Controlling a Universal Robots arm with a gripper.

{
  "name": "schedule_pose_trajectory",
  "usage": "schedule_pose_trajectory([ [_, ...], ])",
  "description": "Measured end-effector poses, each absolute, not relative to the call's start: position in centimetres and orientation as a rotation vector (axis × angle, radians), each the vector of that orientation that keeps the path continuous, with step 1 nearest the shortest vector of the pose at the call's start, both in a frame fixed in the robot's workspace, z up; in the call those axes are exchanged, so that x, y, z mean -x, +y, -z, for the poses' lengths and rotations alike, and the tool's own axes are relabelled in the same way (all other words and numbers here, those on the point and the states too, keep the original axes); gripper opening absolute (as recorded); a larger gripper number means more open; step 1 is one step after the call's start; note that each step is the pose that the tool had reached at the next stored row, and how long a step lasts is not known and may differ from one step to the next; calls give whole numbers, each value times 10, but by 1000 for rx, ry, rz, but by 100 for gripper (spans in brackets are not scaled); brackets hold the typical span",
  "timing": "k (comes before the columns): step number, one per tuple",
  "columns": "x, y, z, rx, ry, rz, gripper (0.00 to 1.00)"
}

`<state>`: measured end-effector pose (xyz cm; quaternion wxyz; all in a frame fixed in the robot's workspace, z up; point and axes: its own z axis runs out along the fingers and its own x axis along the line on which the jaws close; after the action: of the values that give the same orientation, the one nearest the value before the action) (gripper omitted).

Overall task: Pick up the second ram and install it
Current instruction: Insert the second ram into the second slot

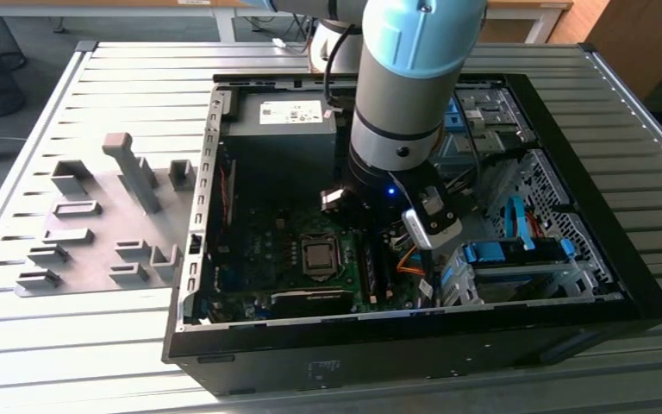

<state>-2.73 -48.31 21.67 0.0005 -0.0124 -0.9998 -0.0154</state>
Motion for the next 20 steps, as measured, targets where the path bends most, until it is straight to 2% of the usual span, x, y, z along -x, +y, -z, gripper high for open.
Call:
schedule_pose_trajectory([
  [20, 27, -483, -216, 38, -3140, 53, 14],
])
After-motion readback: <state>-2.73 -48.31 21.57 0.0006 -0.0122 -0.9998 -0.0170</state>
